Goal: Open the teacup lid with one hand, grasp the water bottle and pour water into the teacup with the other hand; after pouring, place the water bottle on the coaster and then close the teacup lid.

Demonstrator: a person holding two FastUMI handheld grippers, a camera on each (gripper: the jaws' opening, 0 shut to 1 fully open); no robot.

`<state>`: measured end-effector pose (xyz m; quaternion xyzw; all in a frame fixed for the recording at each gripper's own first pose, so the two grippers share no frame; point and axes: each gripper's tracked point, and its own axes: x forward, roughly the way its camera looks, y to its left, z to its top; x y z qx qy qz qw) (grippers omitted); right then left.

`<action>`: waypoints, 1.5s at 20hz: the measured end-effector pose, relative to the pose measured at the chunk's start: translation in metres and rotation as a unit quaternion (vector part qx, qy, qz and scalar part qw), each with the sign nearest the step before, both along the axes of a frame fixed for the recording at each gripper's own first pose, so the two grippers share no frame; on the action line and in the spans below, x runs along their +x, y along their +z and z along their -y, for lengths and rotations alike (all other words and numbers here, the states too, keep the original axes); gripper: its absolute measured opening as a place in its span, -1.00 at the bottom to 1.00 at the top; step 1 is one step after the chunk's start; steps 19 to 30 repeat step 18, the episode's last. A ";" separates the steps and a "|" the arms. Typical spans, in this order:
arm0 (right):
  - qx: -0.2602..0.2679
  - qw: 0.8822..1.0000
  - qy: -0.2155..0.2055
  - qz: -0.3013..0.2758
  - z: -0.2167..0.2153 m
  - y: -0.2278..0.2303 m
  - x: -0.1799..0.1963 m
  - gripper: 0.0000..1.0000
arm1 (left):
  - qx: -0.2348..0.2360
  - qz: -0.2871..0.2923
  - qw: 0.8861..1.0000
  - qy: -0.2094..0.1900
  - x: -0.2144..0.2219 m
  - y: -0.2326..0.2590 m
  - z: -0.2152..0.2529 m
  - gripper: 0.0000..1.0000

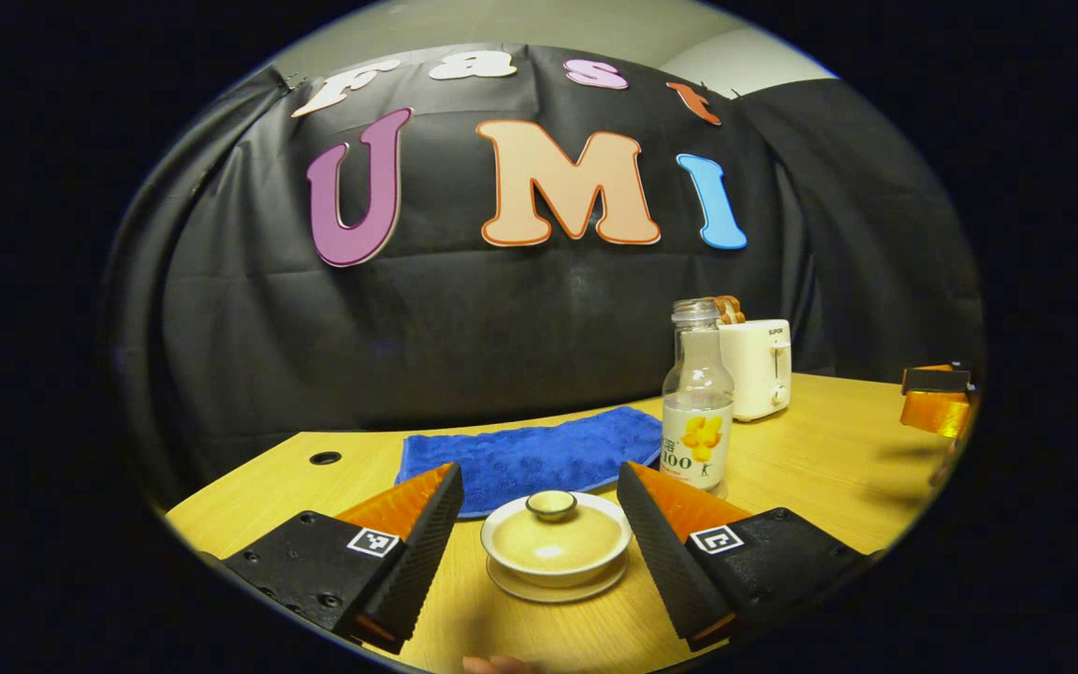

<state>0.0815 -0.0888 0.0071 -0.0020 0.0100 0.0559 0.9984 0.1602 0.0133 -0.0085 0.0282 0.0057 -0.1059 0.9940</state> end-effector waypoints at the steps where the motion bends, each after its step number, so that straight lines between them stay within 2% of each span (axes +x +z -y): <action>1: 0.000 1.000 -0.002 0.001 0.000 0.000 -0.004 0.99 | 0.000 0.000 1.000 0.003 -0.013 0.001 -0.002 0.92; 3: 0.000 1.000 0.001 0.000 -0.005 0.000 -0.016 0.92 | 0.003 0.003 1.000 0.005 -0.038 0.002 0.000 0.86; 4: 0.000 1.000 -0.002 0.000 -0.006 0.001 -0.021 0.92 | 0.004 0.007 1.000 0.013 -0.051 0.005 -0.003 0.94; 5: 0.000 1.000 -0.004 0.001 -0.006 0.001 -0.027 0.99 | 0.006 0.004 1.000 0.019 -0.062 0.004 -0.006 0.93; 6: 0.000 1.000 -0.006 0.001 -0.007 0.001 -0.033 1.00 | 0.004 0.005 1.000 0.030 -0.073 0.003 -0.009 0.92; 7: 0.000 1.000 -0.010 0.001 -0.008 0.001 -0.040 0.92 | 0.002 0.002 0.999 0.041 -0.085 0.003 -0.013 0.93; 9: 0.000 1.000 -0.018 0.002 -0.007 0.001 -0.050 0.99 | -0.002 0.001 0.998 0.060 -0.106 0.003 -0.016 0.93; 10: 0.000 1.000 -0.020 0.001 -0.008 0.001 -0.056 0.92 | -0.003 0.003 0.998 0.063 -0.114 0.005 -0.016 0.93; 12: -0.001 1.000 -0.028 0.003 -0.008 0.003 -0.067 0.92 | -0.001 -0.005 0.998 0.069 -0.131 0.002 -0.014 1.00; 13: -0.001 1.000 -0.031 0.002 -0.008 0.003 -0.071 0.92 | -0.001 -0.008 0.997 0.073 -0.139 0.001 -0.014 0.93; 17: -0.001 0.999 -0.039 0.002 -0.012 0.003 -0.091 0.92 | 0.004 -0.014 0.997 0.073 -0.168 0.000 -0.008 0.94; 18: -0.002 0.999 -0.040 0.001 -0.013 0.003 -0.096 0.99 | 0.004 -0.016 0.997 0.073 -0.173 -0.001 -0.007 0.93; 30: -0.002 0.999 -0.040 0.001 -0.013 0.003 -0.096 0.99 | 0.004 -0.016 0.997 0.073 -0.173 -0.001 -0.007 0.93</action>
